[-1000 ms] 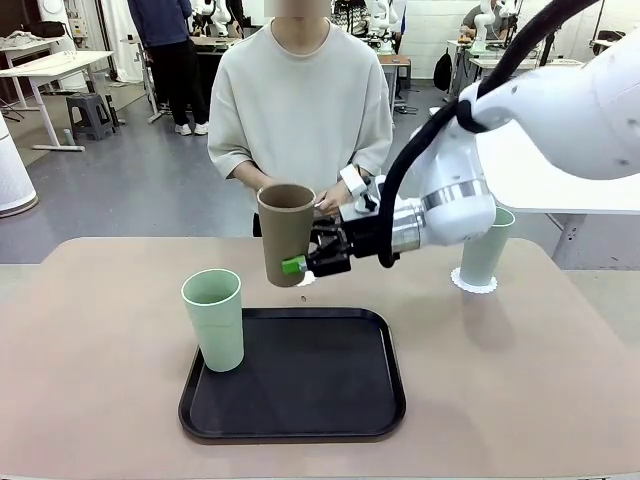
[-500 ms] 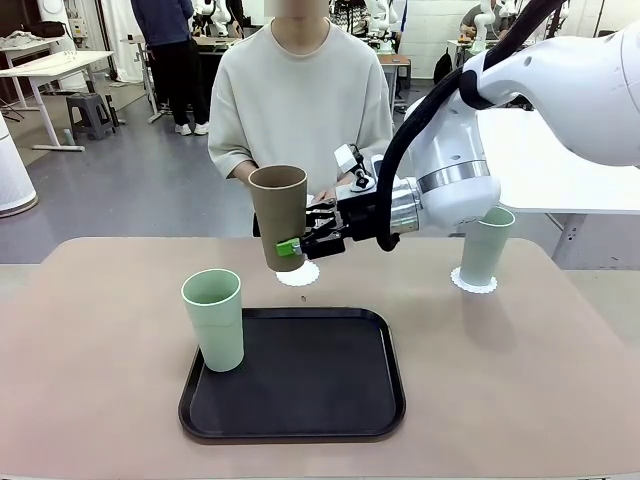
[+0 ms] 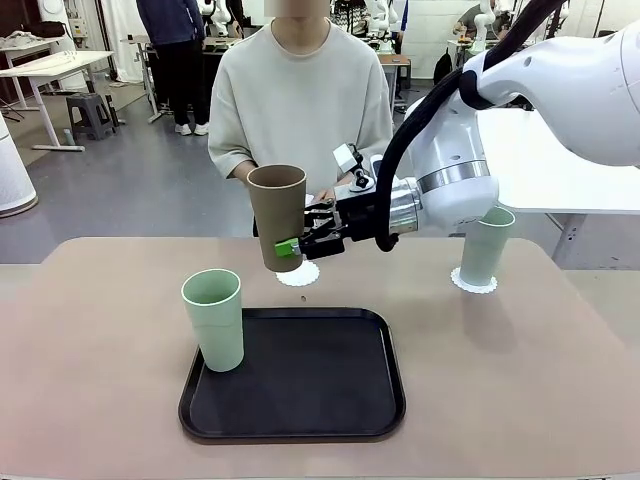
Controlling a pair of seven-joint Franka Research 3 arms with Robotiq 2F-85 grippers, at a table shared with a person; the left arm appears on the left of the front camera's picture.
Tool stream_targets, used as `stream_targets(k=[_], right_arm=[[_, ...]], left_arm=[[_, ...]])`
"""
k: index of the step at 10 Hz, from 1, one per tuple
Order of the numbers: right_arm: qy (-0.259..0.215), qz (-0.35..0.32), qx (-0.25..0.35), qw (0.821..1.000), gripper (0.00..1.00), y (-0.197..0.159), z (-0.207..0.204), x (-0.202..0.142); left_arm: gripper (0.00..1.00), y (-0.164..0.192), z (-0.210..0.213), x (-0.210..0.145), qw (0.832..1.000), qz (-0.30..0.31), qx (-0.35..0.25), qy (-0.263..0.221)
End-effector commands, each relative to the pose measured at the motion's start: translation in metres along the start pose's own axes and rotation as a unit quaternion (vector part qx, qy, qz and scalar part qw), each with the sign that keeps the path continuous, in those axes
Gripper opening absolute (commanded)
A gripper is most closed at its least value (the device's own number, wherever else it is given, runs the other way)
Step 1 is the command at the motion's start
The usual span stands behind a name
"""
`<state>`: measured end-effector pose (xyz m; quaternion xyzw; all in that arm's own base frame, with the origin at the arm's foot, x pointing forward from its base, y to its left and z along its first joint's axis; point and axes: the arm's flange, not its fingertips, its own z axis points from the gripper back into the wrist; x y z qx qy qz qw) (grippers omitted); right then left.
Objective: Place coasters on the table and set cups on them.
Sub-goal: Take one Reusable plastic cup from the Flat Tray and place it on a coaster set by the human.
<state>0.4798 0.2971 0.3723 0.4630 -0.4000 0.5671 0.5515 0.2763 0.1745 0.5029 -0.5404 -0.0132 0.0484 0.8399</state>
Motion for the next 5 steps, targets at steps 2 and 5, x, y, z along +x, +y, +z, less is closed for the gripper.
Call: stream_targets(k=[2,5], right_arm=[[0.026,-0.003,-0.02,0.999,0.81,-0.042,0.009,-0.004],[0.001,0.001,-0.015,1.0,0.81,-0.099,0.02,-0.004]], left_arm=[[1.0,-0.002,0.001,-0.001,1.0,-0.001,-0.006,-0.003],[1.0,-0.002,0.001,-0.001,1.0,-0.001,-0.006,-0.003]])
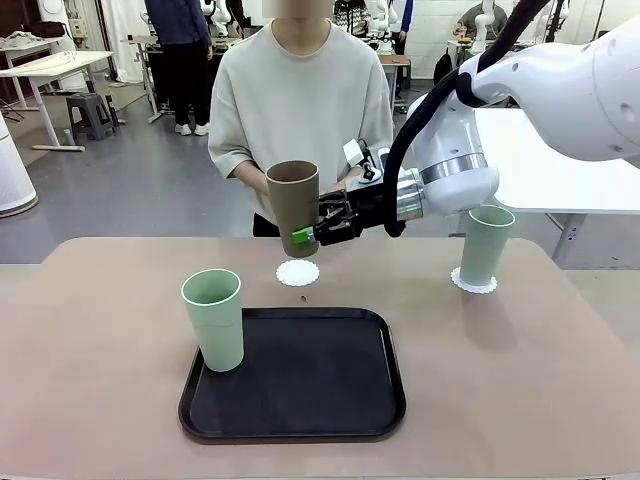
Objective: Place coasters on the table and set cups on them.
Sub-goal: Take one Reusable plastic cup from the Flat Tray and place it on a coaster set by the human.
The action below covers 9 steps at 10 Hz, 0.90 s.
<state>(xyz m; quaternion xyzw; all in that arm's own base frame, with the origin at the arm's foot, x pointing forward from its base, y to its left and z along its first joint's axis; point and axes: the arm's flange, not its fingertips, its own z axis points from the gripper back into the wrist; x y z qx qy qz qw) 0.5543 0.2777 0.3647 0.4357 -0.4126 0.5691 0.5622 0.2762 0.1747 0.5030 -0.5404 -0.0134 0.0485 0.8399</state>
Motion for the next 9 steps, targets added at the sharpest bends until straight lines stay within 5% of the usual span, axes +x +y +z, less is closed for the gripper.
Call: stream_targets(k=[1,4,9], right_arm=[[-0.015,-0.016,0.009,1.0,0.81,-0.042,-0.005,0.004],[-0.017,-0.04,0.013,0.999,0.81,-0.071,-0.014,-0.009],[-0.024,-0.033,-0.001,0.999,0.81,-0.066,-0.013,-0.02]], left_arm=[[1.0,-0.002,0.001,-0.001,1.0,-0.001,-0.006,-0.003],[1.0,-0.002,0.001,-0.001,1.0,-0.001,-0.006,-0.003],[1.0,-0.002,0.001,-0.001,1.0,-0.001,-0.006,-0.003]])
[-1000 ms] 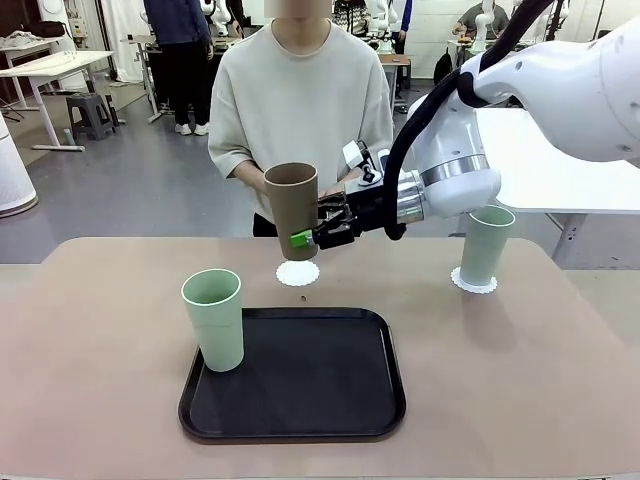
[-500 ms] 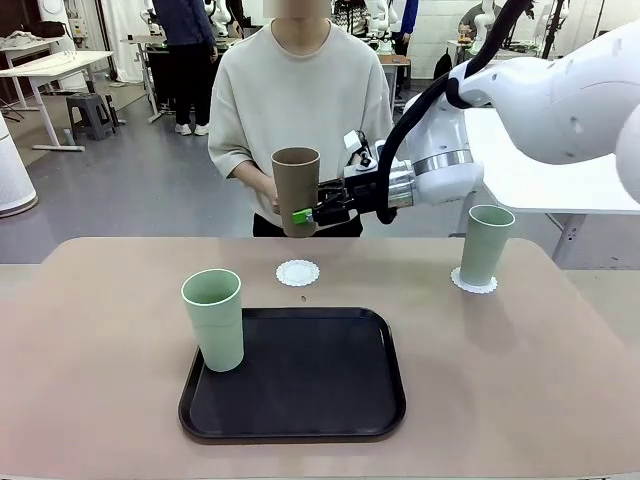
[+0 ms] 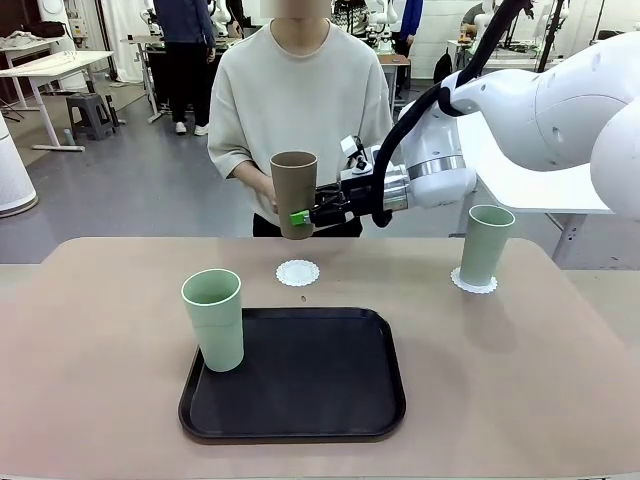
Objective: Place coasters on the table and set cups on them.
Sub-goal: Take one Reusable plastic cup from the Flat Tray and place it on a coaster set by the human.
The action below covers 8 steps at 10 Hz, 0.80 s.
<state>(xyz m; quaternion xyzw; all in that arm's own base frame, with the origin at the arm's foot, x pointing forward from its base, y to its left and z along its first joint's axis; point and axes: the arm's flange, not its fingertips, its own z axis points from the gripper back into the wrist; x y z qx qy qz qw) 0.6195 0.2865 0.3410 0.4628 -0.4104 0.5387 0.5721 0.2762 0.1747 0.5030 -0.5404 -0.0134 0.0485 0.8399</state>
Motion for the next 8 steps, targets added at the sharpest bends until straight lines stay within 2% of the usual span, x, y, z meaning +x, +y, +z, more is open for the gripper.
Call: stream_targets(k=[1,3,5,8], right_arm=[[0.0,0.002,0.0,1.0,0.81,0.0,0.0,0.0],[0.0,0.0,0.0,1.0,0.81,0.0,0.0,0.0],[-0.006,0.012,0.011,1.0,0.81,-0.015,0.002,-0.013],[0.003,0.039,0.072,0.997,0.81,-0.027,-0.003,-0.029]], left_arm=[[1.0,-0.002,0.001,-0.001,1.0,-0.001,-0.006,-0.003],[1.0,-0.002,0.001,-0.001,1.0,-0.001,-0.006,-0.003],[1.0,-0.002,0.001,-0.001,1.0,-0.001,-0.006,-0.003],[1.0,-0.002,0.001,-0.001,1.0,-0.001,-0.006,-0.003]])
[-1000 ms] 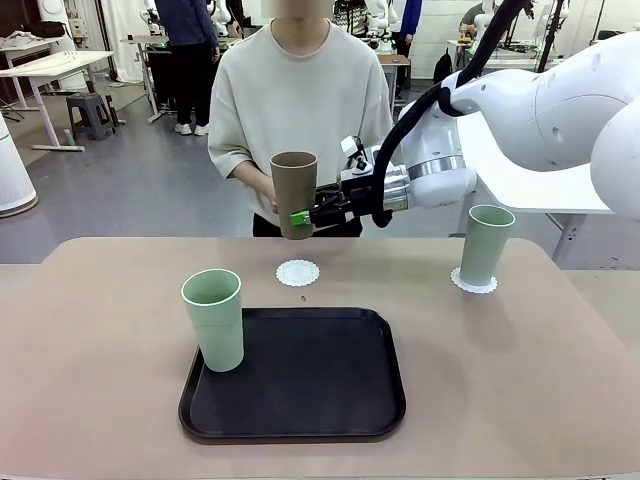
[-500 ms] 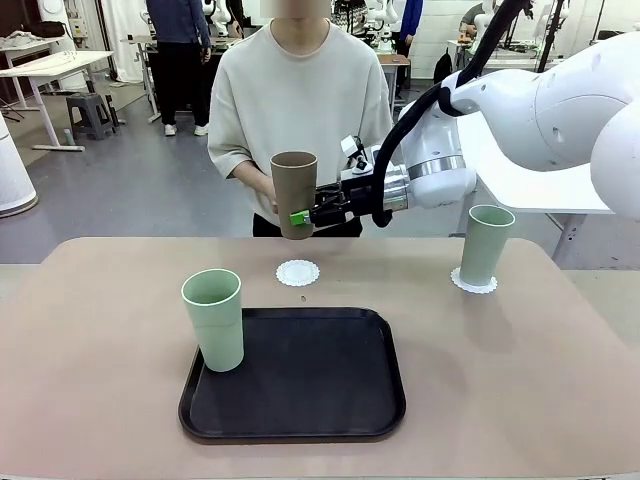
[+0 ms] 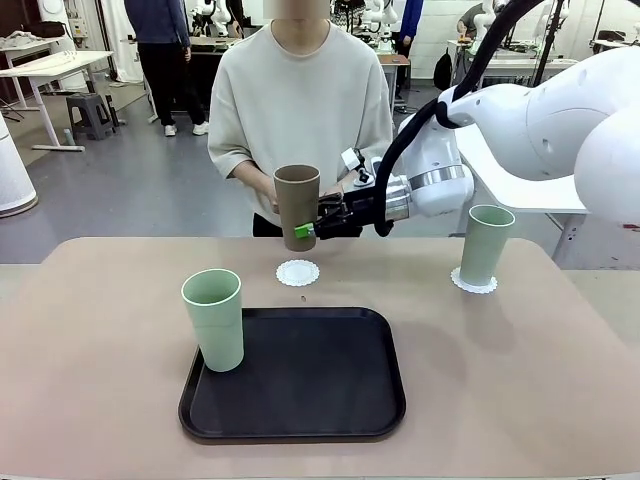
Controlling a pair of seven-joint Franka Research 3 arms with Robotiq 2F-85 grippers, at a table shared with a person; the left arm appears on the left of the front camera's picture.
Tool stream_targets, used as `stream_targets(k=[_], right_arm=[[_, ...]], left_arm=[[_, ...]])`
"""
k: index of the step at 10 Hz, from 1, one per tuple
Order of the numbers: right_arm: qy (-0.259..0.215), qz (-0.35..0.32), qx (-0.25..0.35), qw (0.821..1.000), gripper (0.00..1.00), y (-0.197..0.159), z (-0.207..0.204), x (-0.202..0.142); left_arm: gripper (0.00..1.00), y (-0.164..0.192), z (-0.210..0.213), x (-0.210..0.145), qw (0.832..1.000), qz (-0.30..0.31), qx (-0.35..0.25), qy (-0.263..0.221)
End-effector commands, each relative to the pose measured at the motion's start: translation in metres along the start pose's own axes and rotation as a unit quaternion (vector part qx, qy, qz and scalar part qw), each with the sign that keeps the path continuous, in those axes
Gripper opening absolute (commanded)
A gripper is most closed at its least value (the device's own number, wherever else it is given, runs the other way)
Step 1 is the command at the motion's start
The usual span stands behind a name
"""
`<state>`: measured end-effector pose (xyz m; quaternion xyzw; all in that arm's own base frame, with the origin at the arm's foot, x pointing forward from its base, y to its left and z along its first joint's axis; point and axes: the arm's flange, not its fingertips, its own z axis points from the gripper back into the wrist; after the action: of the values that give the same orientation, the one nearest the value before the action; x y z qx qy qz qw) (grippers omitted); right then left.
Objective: Place coasters on the table and set cups on them.
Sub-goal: Take one Reusable plastic cup from the Flat Tray and place it on a coaster set by the human.
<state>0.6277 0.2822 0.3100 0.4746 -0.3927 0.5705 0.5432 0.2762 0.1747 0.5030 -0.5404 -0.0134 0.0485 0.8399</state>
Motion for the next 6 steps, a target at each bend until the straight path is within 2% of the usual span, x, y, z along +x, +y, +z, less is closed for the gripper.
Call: stream_targets(k=[1,6], right_arm=[[-0.009,0.017,0.038,0.999,0.81,-0.021,0.0,-0.004],[-0.018,0.007,0.055,0.998,0.81,-0.041,-0.008,-0.028]], left_arm=[[1.0,-0.002,0.001,-0.001,1.0,-0.001,-0.006,-0.003],[1.0,-0.002,0.001,-0.001,1.0,-0.001,-0.006,-0.003]])
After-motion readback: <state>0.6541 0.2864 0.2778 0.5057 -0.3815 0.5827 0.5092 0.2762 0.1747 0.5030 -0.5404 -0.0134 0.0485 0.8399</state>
